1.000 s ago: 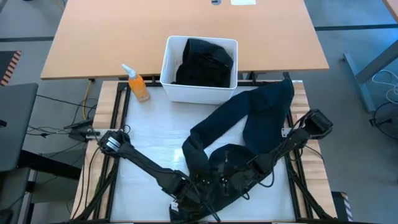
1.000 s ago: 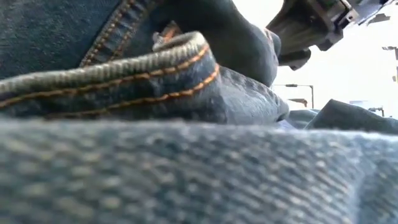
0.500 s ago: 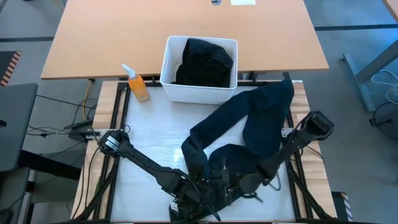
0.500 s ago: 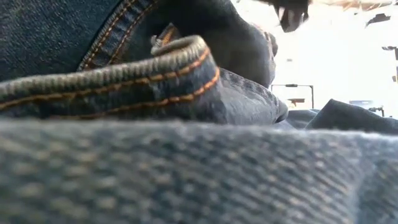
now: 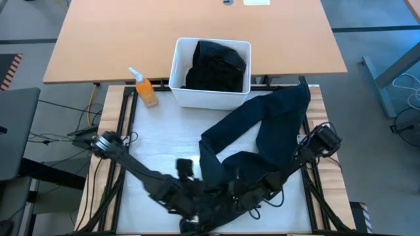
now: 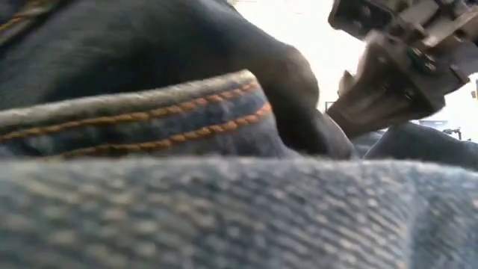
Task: Fold laundry
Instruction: Fold the blue long pants
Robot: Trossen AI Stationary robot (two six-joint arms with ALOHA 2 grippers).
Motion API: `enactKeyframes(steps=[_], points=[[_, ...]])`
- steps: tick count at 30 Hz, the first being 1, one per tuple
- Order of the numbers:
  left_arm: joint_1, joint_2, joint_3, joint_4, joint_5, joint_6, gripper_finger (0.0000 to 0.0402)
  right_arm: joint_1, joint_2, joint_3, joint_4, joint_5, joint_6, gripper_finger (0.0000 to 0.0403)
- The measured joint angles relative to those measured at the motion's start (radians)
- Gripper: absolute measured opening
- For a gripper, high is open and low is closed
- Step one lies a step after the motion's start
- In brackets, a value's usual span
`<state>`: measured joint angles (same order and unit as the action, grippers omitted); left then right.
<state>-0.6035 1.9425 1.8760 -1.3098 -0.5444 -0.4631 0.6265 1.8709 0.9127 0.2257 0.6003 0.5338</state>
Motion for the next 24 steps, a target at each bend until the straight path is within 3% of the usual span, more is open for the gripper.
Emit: enactKeyframes(steps=[2, 4, 6, 10, 14, 18, 24], points=[[-0.022, -0.065, -0.081, 0.007, -0.088, -0.092, 0.0203, 0.009, 0.0, 0.0, -0.052, 0.001, 0.045, 0.0127], [-0.032, -0.136, -0.213, 0.125, -0.121, -0.179, 0.0203, 0.022, 0.0, 0.0, -0.075, 0.004, 0.06, 0.0127], [-0.034, -0.203, -0.387, 0.345, -0.115, -0.225, 0.0203, 0.031, 0.0, 0.0, -0.076, 0.007, 0.064, 0.0127], [-0.006, -0.288, -0.743, 0.888, -0.01, -0.239, 0.0203, 0.035, 0.0, 0.0, -0.073, 0.008, 0.069, 0.0127], [0.043, -0.341, -0.99, 1.314, 0.047, -0.241, 0.0203, 0.033, 0.0, -0.001, -0.064, 0.008, 0.074, 0.0127], [0.089, -0.339, -1.127, 1.556, 0.096, -0.213, 0.0203, 0.033, 0.0, -0.001, -0.06, 0.008, 0.101, 0.0127], [0.164, -0.339, -1.21, 1.795, 0.143, -0.175, 0.0217, 0.026, 0.0, -0.001, -0.054, 0.008, 0.126, 0.0127]])
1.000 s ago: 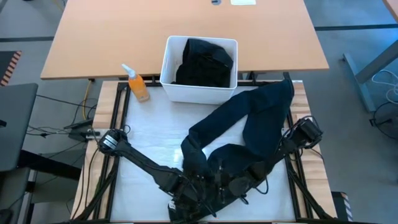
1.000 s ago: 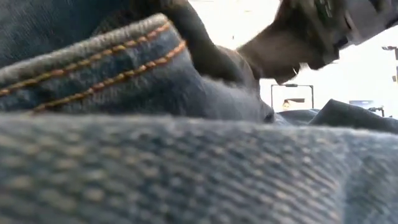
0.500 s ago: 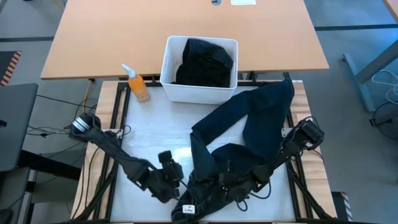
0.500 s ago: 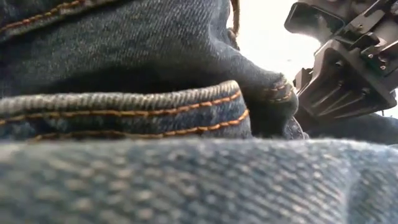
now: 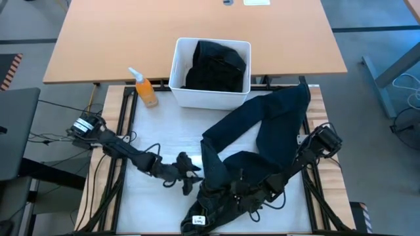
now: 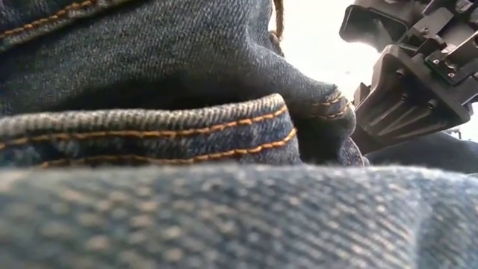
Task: Fold laundry
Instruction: Fold the blue long pants
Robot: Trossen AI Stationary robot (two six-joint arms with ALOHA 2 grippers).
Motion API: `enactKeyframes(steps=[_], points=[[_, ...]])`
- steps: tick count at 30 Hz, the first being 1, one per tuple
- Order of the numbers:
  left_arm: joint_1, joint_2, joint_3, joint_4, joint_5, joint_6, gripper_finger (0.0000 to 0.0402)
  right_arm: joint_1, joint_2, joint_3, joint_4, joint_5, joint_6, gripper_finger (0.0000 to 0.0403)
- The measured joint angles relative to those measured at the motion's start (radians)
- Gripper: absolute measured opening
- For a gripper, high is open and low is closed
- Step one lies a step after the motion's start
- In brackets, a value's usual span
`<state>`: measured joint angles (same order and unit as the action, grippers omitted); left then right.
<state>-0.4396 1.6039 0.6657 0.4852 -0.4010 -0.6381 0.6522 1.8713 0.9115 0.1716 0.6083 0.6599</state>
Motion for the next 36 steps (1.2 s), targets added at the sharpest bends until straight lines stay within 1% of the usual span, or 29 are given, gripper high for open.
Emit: enactKeyframes(steps=[1, 3, 5, 9, 13, 15, 18, 20, 22, 24, 26, 29, 30, 31, 33, 36], points=[[0.012, 0.0, 0.0, 0.026, 0.031, 0.014, 0.0222, -0.002, 0.0, 0.0, 0.001, 0.0, 0.003, 0.0127], [0.034, 0.0, 0.001, 0.024, 0.065, 0.024, 0.0233, -0.007, 0.0, 0.0, 0.001, -0.002, 0.004, 0.0127], [0.055, 0.001, -0.001, 0.008, 0.078, 0.032, 0.0242, -0.012, 0.0, 0.0, 0.003, -0.005, 0.006, 0.0127], [0.088, 0.001, -0.001, 0.051, 0.13, 0.052, 0.0259, -0.013, 0.0, 0.0, 0.002, -0.005, 0.006, 0.0127], [0.113, 0.008, 0.0, 0.058, 0.143, 0.052, 0.0265, -0.014, 0.0, 0.0, 0.001, -0.005, 0.006, 0.0127], [0.121, 0.044, 0.008, 0.1, 0.183, 0.043, 0.0265, -0.015, 0.001, 0.0, 0.001, -0.005, 0.005, 0.0127], [0.121, 0.136, 0.049, 0.223, 0.281, 0.049, 0.0265, -0.018, 0.001, 0.0, -0.005, -0.008, 0.006, 0.0127], [0.12, 0.178, 0.089, 0.239, 0.328, 0.062, 0.026, -0.02, 0.001, -0.001, -0.008, -0.01, 0.005, 0.0127], [0.12, 0.197, 0.129, 0.204, 0.337, 0.072, 0.0239, -0.02, 0.001, 0.0, -0.009, -0.011, 0.005, 0.0127], [0.121, 0.184, 0.155, 0.137, 0.344, 0.089, 0.0198, -0.02, 0.001, 0.0, -0.009, -0.012, 0.006, 0.0127], [0.124, 0.147, 0.18, 0.051, 0.39, 0.111, 0.0138, -0.02, -0.002, 0.0, -0.009, -0.012, 0.005, 0.0127], [0.131, 0.057, 0.213, -0.092, 0.447, 0.153, 0.0034, -0.02, -0.013, 0.0, -0.011, -0.011, -0.011, 0.0127], [0.131, 0.024, 0.224, -0.142, 0.45, 0.166, 0.0019, -0.02, -0.019, -0.001, -0.012, -0.011, -0.024, 0.0127], [0.13, -0.01, 0.235, -0.195, 0.451, 0.179, 0.0014, -0.02, -0.027, -0.001, -0.011, -0.011, -0.038, 0.0127], [0.129, -0.077, 0.267, -0.299, 0.455, 0.197, 0.001, -0.02, -0.049, 0.0, -0.01, -0.007, -0.074, 0.0127], [0.129, -0.176, 0.311, -0.403, 0.45, 0.213, 0.0002, -0.031, -0.082, -0.001, -0.001, -0.003, -0.15, 0.0127]])
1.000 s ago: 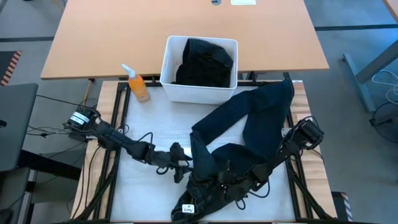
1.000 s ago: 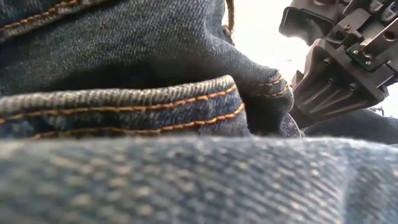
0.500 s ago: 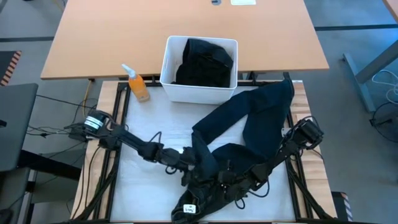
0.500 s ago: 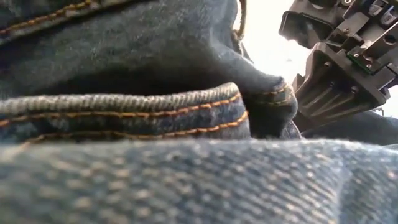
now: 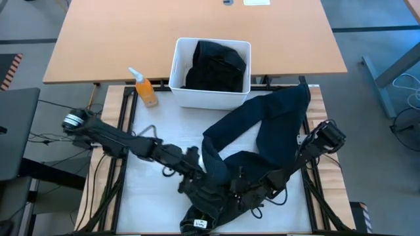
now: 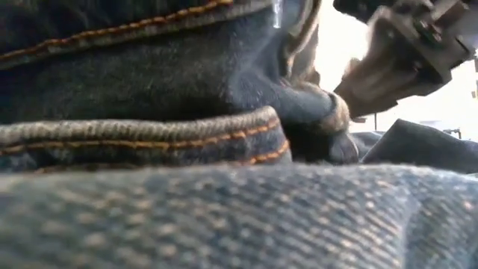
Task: Fold laundry
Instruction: Fold the blue long pants
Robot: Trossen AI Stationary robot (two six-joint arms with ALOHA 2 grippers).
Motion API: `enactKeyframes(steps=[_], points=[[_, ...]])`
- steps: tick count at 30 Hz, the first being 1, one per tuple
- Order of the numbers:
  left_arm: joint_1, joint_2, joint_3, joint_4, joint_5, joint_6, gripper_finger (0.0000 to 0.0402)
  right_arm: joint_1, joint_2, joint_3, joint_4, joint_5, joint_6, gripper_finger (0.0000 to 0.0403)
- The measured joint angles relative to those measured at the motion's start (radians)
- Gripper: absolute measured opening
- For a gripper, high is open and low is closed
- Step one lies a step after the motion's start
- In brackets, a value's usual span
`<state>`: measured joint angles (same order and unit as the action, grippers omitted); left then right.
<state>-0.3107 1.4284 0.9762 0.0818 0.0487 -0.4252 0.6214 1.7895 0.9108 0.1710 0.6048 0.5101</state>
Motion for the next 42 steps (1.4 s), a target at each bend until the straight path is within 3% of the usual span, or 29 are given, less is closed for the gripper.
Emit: enactKeyframes(steps=[8, 14, 20, 28, 34, 42], points=[[-0.001, -0.151, 0.118, -0.255, -0.095, 0.059, 0.0, -0.066, -0.093, 0.0, 0.136, 0.002, -0.275, 0.0127], [0.051, -0.197, 0.184, -0.514, -0.191, 0.072, 0.0, -0.16, -0.123, 0.0, 0.241, -0.021, -0.336, 0.0127], [0.155, -0.202, 0.214, -0.887, -0.202, 0.035, 0.0, -0.264, -0.115, 0.01, 0.264, -0.237, -0.335, 0.0133], [0.291, -0.201, 0.216, -1.348, -0.119, 0.006, 0.0, -0.243, -0.114, 0.013, 0.247, -0.339, -0.316, 0.015], [0.362, -0.2, 0.216, -1.378, -0.214, 0.03, 0.0, -0.201, 0.018, 0.013, 0.369, -0.342, -0.287, 0.0142], [0.339, -0.2, 0.193, -1.293, -0.16, 0.041, 0.0019, -0.203, 0.113, 0.012, 0.375, -0.341, -0.188, 0.0131]])
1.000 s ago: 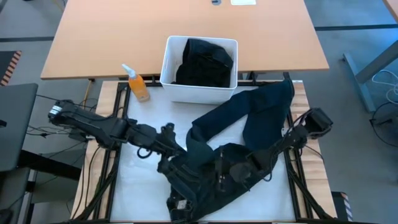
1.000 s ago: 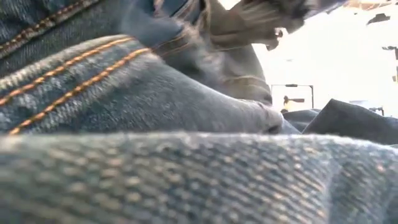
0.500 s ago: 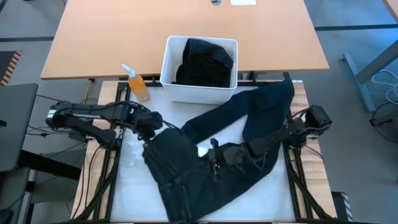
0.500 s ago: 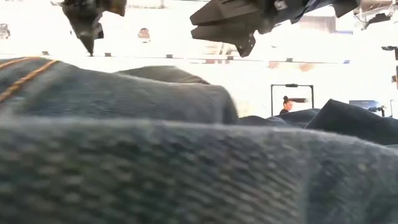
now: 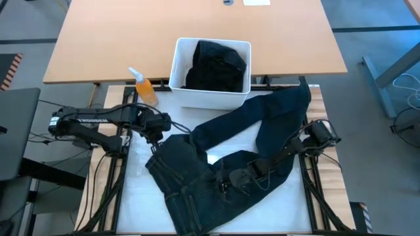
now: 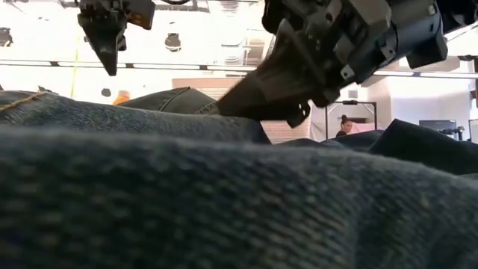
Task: Fold laundry
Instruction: Fold the blue long pants
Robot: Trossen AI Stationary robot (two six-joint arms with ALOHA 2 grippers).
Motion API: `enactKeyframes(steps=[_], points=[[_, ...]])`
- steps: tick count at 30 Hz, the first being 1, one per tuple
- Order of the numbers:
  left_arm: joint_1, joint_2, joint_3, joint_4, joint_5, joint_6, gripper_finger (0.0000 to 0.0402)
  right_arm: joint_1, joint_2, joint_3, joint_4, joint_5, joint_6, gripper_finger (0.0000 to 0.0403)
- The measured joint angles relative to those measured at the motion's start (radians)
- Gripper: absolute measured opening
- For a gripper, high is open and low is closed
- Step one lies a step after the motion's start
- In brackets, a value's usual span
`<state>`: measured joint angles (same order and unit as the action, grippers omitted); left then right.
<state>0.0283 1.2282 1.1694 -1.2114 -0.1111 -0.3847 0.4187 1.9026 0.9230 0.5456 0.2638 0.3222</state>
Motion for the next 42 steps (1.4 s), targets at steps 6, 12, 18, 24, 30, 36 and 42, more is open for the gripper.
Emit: enactKeyframes(steps=[6, 12, 18, 24, 30, 36, 42], points=[[-0.083, 0.0, -0.148, 0.12, 0.029, -0.071, 0.0093, 0.009, -0.003, 0.0, 0.0, 0.0, -0.024, 0.0127], [-0.136, 0.001, -0.207, 0.118, 0.029, -0.189, 0.0185, 0.013, -0.003, 0.0, -0.004, 0.003, -0.058, 0.0127], [-0.219, 0.0, -0.233, 0.124, -0.051, -0.411, 0.0253, 0.02, -0.004, 0.0, -0.047, 0.003, -0.059, 0.0127], [-0.292, 0.0, -0.395, 0.366, -0.048, -0.469, 0.0284, 0.019, -0.004, 0.0, -0.051, 0.0, -0.061, 0.0127], [-0.292, 0.0, -0.556, 0.554, -0.053, -0.529, 0.0281, 0.02, -0.004, 0.0, -0.046, 0.0, -0.06, 0.0127], [-0.295, 0.0, -0.59, 0.601, 0.015, -0.525, 0.0188, 0.021, -0.004, 0.0, -0.036, -0.001, -0.035, 0.0127], [-0.295, 0.0, -0.552, 0.556, 0.054, -0.49, 0.0017, 0.027, -0.021, 0.0, -0.039, -0.003, -0.032, 0.0127]])
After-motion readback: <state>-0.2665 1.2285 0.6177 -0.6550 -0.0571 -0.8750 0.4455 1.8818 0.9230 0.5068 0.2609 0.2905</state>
